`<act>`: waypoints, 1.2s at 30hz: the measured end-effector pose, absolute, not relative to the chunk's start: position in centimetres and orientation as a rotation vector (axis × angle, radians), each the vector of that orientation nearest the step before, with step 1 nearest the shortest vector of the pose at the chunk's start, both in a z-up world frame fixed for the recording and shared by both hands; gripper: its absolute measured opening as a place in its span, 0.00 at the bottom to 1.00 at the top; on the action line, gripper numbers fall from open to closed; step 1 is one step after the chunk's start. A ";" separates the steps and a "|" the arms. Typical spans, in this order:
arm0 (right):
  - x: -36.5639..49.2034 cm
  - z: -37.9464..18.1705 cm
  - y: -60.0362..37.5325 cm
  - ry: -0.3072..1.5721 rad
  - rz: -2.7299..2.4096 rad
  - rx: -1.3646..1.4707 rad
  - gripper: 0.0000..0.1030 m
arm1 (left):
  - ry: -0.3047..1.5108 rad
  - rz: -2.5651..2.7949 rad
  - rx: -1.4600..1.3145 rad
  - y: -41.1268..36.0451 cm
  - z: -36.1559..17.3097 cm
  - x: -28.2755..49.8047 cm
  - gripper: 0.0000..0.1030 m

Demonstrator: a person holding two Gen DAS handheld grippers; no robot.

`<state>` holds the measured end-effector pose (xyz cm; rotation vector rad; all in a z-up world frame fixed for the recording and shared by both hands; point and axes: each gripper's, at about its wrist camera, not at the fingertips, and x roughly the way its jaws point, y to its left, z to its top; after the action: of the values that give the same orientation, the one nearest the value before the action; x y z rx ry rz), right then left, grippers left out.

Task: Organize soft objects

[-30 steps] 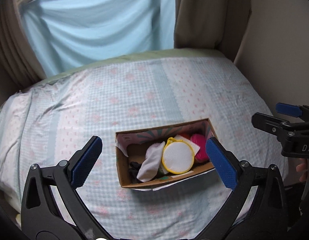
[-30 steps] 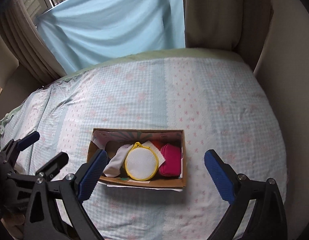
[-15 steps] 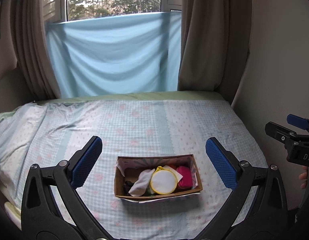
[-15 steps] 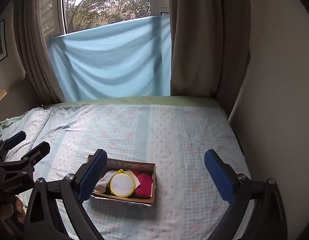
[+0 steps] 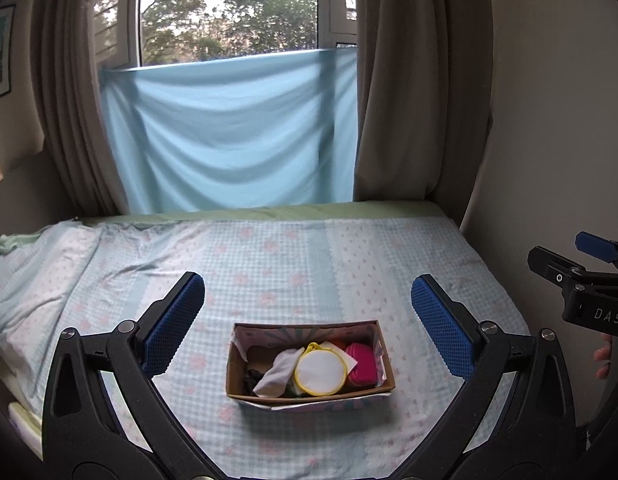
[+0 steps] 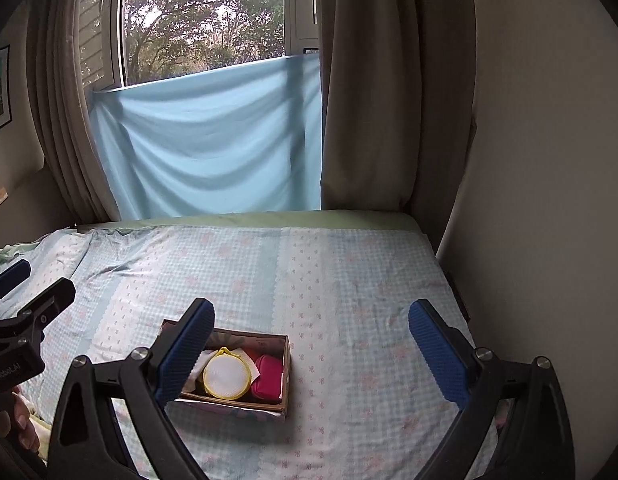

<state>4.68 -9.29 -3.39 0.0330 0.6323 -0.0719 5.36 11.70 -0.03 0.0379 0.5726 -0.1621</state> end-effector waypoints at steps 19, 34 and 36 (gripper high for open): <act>3.5 -3.2 -10.1 0.629 -0.083 0.049 0.94 | 0.548 -0.148 0.036 11.6 0.1 4.1 1.00; 3.5 -2.9 -10.0 0.618 -0.087 0.041 0.94 | 0.526 -0.149 0.039 11.7 -0.2 3.8 1.00; 3.5 -2.7 -10.0 0.616 -0.089 0.041 0.94 | 0.526 -0.149 0.039 11.7 -0.1 3.8 1.00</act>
<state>3.51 -10.00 -2.74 0.0411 0.6163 -0.0886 3.75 11.69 -0.11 0.0389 0.5258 -0.1488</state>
